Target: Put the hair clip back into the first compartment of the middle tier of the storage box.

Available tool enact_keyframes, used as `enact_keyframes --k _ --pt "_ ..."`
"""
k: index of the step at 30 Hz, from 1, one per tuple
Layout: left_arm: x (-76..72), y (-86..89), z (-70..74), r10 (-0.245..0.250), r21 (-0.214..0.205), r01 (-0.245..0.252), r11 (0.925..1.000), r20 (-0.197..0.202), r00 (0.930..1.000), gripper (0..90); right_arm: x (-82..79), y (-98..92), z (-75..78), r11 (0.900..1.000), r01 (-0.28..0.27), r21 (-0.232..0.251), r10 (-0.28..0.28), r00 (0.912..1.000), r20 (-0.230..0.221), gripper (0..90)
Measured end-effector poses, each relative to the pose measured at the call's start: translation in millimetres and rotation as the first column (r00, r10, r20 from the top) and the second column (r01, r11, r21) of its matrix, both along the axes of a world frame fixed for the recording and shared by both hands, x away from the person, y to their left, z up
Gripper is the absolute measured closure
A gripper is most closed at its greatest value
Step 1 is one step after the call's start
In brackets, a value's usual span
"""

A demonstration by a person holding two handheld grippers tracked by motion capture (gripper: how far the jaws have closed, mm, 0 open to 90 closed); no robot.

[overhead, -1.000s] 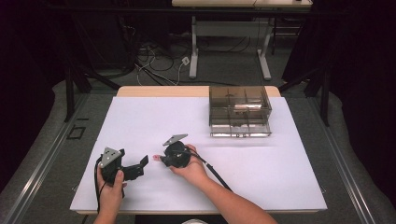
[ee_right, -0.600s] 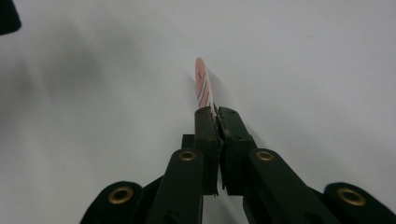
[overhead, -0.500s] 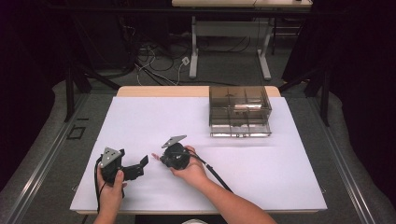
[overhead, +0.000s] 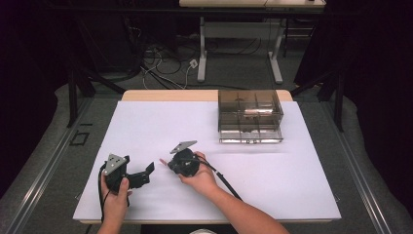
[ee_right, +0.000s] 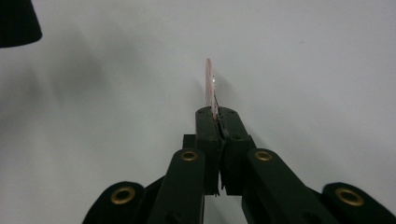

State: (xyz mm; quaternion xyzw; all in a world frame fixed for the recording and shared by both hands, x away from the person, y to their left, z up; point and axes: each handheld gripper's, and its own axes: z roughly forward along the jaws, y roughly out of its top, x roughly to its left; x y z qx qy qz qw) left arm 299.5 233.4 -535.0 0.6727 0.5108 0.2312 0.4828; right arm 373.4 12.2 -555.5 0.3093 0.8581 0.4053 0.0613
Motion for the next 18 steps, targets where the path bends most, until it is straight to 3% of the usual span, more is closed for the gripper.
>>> enact_keyframes --k 9,10,13,18 --pt "0.2 -0.1 -0.4 0.000 0.004 0.000 1.0000 -0.001 1.0000 0.4 -0.9 -12.4 4.0 0.9988 0.033 0.035 -0.033 0.9994 0.006 88.3" --pt "0.1 -0.2 -0.4 0.001 0.004 -0.001 1.0000 0.000 1.0000 0.4 -0.7 -13.5 3.2 0.9972 0.041 0.063 -0.043 0.9986 0.032 88.2" --pt "0.1 -0.6 -0.6 -0.001 0.002 0.001 1.0000 -0.002 1.0000 0.4 -2.2 -21.1 8.6 0.9979 0.042 0.049 -0.043 0.9988 0.022 88.2" --pt "0.3 -1.0 -0.9 0.001 0.004 -0.001 1.0000 0.002 1.0000 0.4 -3.2 -28.2 11.5 0.9952 0.058 0.079 -0.062 0.9967 0.053 88.2"
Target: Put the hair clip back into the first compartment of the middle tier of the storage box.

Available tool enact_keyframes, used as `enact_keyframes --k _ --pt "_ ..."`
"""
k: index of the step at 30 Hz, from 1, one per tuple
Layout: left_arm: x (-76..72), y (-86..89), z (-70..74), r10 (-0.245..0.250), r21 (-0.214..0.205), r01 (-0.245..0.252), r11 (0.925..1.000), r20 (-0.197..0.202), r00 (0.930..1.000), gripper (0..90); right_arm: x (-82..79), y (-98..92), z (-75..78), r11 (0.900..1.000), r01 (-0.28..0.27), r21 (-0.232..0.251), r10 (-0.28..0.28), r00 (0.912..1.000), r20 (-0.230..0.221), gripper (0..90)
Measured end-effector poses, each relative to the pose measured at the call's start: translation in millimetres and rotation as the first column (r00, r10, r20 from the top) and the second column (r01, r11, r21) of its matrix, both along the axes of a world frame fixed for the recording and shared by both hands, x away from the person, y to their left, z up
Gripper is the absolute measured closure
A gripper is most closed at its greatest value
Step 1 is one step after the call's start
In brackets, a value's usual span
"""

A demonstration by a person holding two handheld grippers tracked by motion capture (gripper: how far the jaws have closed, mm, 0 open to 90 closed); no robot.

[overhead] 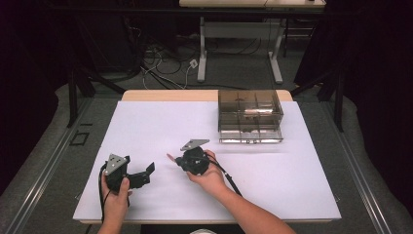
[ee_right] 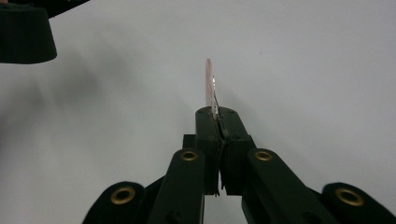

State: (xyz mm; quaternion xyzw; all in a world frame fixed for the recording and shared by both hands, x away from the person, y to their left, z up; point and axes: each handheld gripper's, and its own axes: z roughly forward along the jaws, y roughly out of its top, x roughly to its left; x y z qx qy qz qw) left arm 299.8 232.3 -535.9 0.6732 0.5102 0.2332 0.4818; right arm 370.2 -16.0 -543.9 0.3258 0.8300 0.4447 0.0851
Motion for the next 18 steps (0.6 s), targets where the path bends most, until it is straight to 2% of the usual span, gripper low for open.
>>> enact_keyframes --k 3,6,16,17,18 --pt "0.0 -0.1 -0.1 0.001 -0.001 -0.001 1.0000 0.000 1.0000 0.4 -0.7 -4.3 2.4 1.0000 0.005 0.009 -0.005 0.9999 0.011 88.2" --pt "0.2 -0.1 -0.6 0.002 -0.002 -0.002 1.0000 -0.002 1.0000 0.4 -2.6 -11.5 8.3 1.0000 0.006 -0.007 -0.006 1.0000 0.002 88.2" --pt "0.3 -0.4 -1.4 -0.002 0.007 0.002 1.0000 -0.005 1.0000 0.4 -6.4 -32.7 18.0 0.9987 0.034 0.038 -0.035 0.9984 0.045 88.2" --pt "0.3 -0.5 -1.6 -0.002 0.007 0.002 1.0000 -0.006 1.0000 0.4 -6.9 -36.0 20.4 0.9992 0.032 0.023 -0.032 0.9989 0.035 88.2" --pt "0.4 -0.5 -1.8 -0.002 0.008 0.002 1.0000 -0.007 1.0000 0.4 -7.4 -37.9 21.3 0.9987 0.039 0.034 -0.040 0.9986 0.034 88.2"
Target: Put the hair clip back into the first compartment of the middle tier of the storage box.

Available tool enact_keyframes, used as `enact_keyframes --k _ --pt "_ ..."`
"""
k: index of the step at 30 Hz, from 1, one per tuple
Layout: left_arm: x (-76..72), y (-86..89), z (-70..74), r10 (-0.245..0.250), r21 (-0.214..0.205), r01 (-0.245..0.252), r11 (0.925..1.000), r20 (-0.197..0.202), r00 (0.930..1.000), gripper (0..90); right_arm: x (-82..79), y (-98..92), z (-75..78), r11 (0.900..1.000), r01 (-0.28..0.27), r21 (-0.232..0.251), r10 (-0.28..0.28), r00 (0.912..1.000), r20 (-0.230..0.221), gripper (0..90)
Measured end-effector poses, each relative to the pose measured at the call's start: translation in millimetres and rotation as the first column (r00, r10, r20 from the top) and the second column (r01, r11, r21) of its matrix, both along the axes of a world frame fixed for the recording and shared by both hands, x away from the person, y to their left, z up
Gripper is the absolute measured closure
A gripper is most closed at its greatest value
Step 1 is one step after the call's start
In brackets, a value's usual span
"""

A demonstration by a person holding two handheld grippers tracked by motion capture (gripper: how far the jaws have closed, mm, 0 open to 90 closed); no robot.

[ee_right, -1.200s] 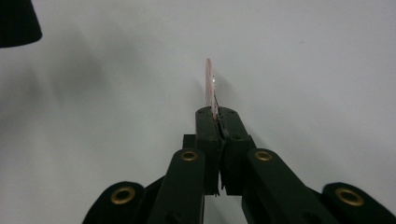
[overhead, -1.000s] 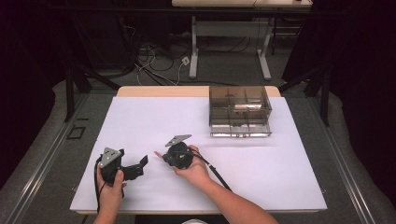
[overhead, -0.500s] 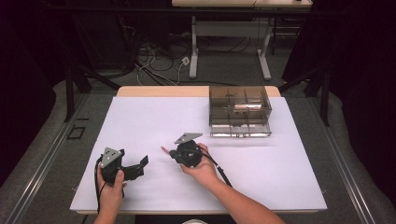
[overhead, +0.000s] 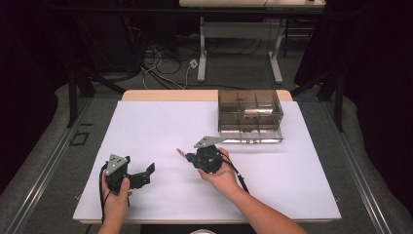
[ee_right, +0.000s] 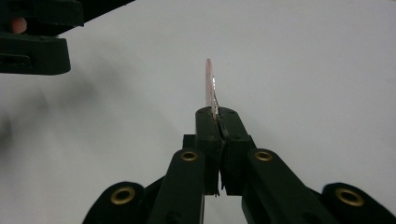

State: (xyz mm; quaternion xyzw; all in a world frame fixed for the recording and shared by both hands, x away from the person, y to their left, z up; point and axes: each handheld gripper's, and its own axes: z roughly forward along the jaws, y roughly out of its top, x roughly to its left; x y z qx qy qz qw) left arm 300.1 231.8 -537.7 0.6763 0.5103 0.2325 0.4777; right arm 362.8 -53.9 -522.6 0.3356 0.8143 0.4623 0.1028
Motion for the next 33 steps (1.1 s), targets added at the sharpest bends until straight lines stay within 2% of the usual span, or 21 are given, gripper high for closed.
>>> enact_keyframes --k 10,12,13,18,22,25,33 --pt "-0.8 -0.4 -1.1 0.003 -0.001 -0.003 1.0000 -0.003 1.0000 0.4 -7.6 -16.8 9.7 0.9990 -0.020 0.039 0.019 0.9994 0.028 88.2" --pt "-0.6 -0.4 -1.6 0.004 -0.001 -0.004 1.0000 -0.006 1.0000 0.4 -8.5 -19.4 10.6 0.9980 -0.021 0.060 0.019 0.9991 0.037 88.2" --pt "-0.5 -0.5 -2.0 0.005 0.001 -0.005 1.0000 -0.007 1.0000 0.4 -8.6 -21.1 11.7 0.9984 -0.026 0.050 0.024 0.9991 0.034 88.2" --pt "-1.3 -1.7 -2.2 0.005 0.003 -0.005 1.0000 -0.012 0.9999 0.4 -11.1 -27.1 14.4 0.9968 -0.010 0.080 0.007 0.9994 0.035 88.2" --pt "-1.1 -3.4 -2.6 0.003 0.004 -0.003 1.0000 -0.011 0.9999 0.4 -13.2 -33.7 15.8 0.9977 -0.008 0.068 0.005 0.9995 0.032 88.2" --pt "-1.0 -4.3 -2.6 0.003 0.005 -0.003 1.0000 -0.013 0.9999 0.4 -11.3 -38.9 14.1 0.9969 0.007 0.078 -0.011 0.9987 0.050 88.2" --pt "-1.3 -3.2 -2.0 0.002 0.005 -0.002 1.0000 -0.008 1.0000 0.4 -2.6 -55.9 15.6 0.9930 0.058 0.103 -0.062 0.9975 0.033 88.2"
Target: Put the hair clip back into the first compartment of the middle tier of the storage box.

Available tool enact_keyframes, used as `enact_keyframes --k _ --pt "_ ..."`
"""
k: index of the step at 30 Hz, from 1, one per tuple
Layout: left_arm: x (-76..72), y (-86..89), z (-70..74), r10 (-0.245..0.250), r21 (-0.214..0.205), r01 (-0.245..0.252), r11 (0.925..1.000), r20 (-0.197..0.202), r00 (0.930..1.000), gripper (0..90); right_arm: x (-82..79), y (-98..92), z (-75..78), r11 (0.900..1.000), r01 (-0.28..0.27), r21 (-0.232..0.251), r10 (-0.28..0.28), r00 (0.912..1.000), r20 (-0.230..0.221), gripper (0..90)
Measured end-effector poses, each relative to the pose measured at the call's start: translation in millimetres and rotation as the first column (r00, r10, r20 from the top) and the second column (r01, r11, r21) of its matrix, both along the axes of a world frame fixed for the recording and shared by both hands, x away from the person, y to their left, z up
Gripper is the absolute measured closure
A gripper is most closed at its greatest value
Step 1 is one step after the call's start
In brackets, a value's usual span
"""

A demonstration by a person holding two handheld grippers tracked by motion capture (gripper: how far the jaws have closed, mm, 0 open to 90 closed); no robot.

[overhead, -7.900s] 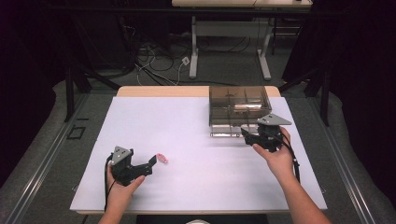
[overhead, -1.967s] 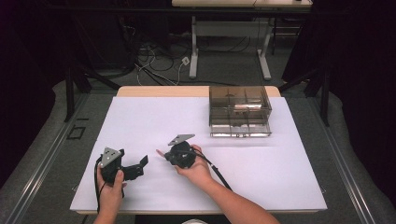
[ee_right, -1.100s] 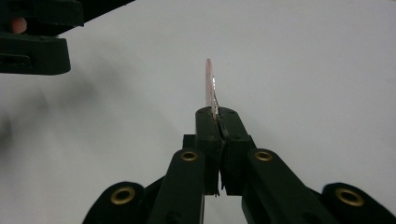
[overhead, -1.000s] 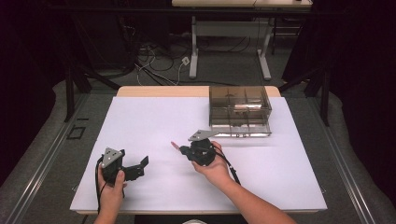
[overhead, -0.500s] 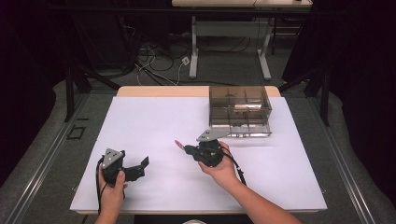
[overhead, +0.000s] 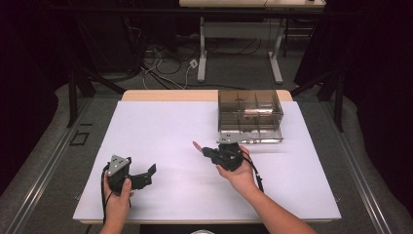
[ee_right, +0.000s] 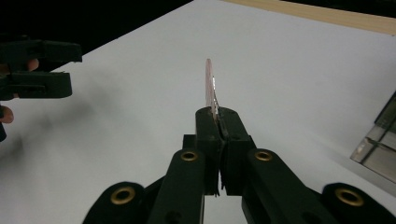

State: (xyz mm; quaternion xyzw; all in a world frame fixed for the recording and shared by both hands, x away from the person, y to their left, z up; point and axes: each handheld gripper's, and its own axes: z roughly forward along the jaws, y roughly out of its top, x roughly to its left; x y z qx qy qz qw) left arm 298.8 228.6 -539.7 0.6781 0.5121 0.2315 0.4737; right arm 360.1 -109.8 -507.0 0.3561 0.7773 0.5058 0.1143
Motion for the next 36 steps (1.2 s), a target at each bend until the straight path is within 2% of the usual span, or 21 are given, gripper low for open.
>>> enact_keyframes --k 2,8,20,28,36 --pt "-0.3 0.7 0.3 0.000 0.000 0.000 1.0000 0.002 1.0000 0.4 2.0 -4.0 0.5 0.9998 0.014 0.011 -0.014 0.9999 0.005 88.2" --pt "0.2 2.4 0.5 0.003 0.004 -0.003 1.0000 0.006 1.0000 0.4 6.4 -16.3 3.4 0.9985 0.048 0.026 -0.048 0.9987 -0.016 88.2" --pt "-0.7 2.0 0.5 0.001 0.009 -0.001 1.0000 0.006 1.0000 0.4 17.3 -36.8 5.6 0.9933 0.110 0.034 -0.110 0.9939 -0.001 88.2" --pt "-0.7 1.6 0.3 0.002 0.010 -0.002 0.9999 0.008 1.0000 0.4 25.1 -50.0 4.8 0.9858 0.163 0.040 -0.163 0.9866 0.004 88.2" --pt "-1.2 1.9 0.3 0.003 0.007 -0.003 1.0000 0.008 1.0000 0.4 32.2 -62.8 4.1 0.9744 0.222 0.036 -0.223 0.9747 0.016 88.2"
